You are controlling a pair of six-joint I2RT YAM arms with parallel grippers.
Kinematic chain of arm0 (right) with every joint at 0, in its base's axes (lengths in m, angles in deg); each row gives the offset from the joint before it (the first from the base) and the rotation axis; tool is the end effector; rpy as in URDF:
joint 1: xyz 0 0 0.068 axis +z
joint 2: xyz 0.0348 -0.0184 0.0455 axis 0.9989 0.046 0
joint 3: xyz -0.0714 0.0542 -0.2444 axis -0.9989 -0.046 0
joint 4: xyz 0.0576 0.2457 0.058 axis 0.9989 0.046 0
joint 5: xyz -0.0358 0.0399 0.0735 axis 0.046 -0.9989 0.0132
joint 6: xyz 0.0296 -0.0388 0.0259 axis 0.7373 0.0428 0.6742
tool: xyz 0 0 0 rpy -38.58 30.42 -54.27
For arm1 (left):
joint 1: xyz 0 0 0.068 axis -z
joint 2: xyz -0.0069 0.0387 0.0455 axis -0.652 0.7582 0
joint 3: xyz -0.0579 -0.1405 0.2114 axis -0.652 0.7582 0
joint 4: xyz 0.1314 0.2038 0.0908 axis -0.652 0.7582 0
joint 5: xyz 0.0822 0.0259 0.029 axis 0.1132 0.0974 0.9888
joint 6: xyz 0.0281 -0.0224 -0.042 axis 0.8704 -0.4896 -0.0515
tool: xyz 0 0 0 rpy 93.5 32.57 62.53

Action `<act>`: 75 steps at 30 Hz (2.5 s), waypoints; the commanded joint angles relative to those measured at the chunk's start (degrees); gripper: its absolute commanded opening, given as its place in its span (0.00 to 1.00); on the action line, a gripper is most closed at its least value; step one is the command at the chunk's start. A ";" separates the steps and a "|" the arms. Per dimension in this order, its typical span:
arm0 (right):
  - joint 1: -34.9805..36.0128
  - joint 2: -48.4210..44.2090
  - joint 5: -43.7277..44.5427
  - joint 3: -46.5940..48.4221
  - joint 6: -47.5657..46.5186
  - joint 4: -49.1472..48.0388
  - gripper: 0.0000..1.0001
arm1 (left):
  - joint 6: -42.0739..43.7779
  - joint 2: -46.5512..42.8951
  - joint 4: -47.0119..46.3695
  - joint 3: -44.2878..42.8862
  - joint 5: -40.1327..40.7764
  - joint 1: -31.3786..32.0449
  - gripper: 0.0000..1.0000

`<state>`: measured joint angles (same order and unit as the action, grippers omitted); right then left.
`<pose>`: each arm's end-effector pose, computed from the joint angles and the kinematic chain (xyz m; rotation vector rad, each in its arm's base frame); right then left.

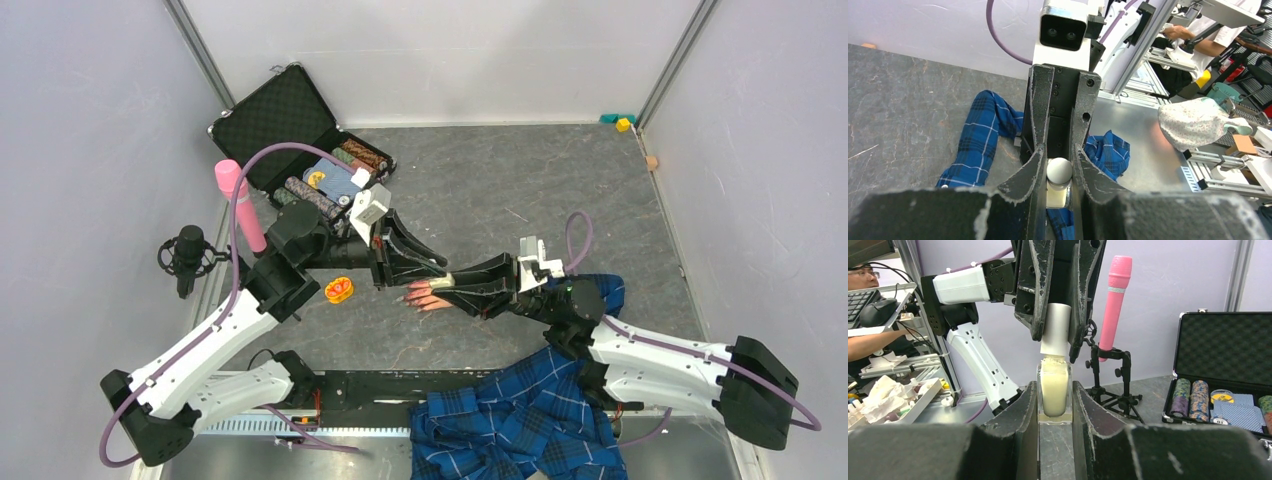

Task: Paint the nails
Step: Screw the nail polish bottle.

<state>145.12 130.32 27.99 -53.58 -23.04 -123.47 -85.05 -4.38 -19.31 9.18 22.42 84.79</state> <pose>0.0979 0.1789 0.2964 -0.6798 0.9699 1.4090 0.1293 -0.1639 0.3952 1.0501 1.3336 -1.4622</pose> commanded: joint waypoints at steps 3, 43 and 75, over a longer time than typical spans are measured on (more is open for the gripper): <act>-0.79 -0.46 4.55 3.36 -1.00 -10.23 0.00 | 1.18 0.97 7.07 -0.80 -4.18 0.46 0.41; 2.31 8.16 38.81 5.50 -24.80 10.84 0.00 | -4.23 8.20 12.86 -6.90 38.86 -0.74 0.87; 5.13 11.42 41.46 8.63 -26.27 12.69 0.00 | -8.19 12.22 12.78 -5.40 33.92 -2.17 0.35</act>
<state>149.89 142.17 68.27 -47.50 -48.65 -109.16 -91.12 7.25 -5.03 4.02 58.84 82.86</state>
